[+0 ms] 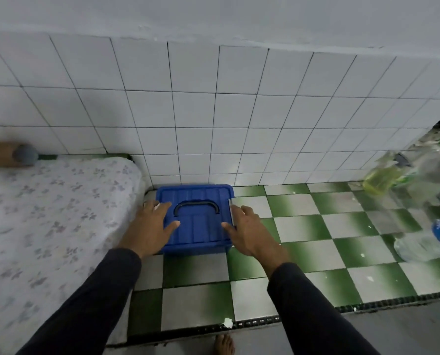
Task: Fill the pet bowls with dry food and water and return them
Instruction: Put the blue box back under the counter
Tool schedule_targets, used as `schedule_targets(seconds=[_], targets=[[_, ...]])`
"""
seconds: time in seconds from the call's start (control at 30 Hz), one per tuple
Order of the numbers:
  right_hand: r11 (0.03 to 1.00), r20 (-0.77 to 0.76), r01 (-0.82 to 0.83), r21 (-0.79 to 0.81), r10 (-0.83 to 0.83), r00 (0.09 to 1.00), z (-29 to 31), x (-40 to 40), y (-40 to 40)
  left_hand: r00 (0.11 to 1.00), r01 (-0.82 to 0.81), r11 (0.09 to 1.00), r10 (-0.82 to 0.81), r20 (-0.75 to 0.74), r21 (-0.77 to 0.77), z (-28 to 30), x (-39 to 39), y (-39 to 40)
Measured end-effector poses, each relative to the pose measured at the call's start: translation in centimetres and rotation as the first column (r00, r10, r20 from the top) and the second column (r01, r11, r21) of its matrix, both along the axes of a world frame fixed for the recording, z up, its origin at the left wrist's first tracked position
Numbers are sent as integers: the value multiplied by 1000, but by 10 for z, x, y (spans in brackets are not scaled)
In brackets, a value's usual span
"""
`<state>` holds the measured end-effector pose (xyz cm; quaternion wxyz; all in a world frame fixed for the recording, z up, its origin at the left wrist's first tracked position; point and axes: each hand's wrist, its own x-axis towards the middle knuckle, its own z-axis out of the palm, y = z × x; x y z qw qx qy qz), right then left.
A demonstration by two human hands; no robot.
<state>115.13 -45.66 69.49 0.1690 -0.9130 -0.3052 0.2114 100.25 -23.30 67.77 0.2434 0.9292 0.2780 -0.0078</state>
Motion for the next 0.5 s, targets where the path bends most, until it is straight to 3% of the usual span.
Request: schedule_targets(seconds=[0.5], targets=[[995,-157,6,101,10,987,-52,40,20,976,-217,973,217,-8,-74,-43,18,1]])
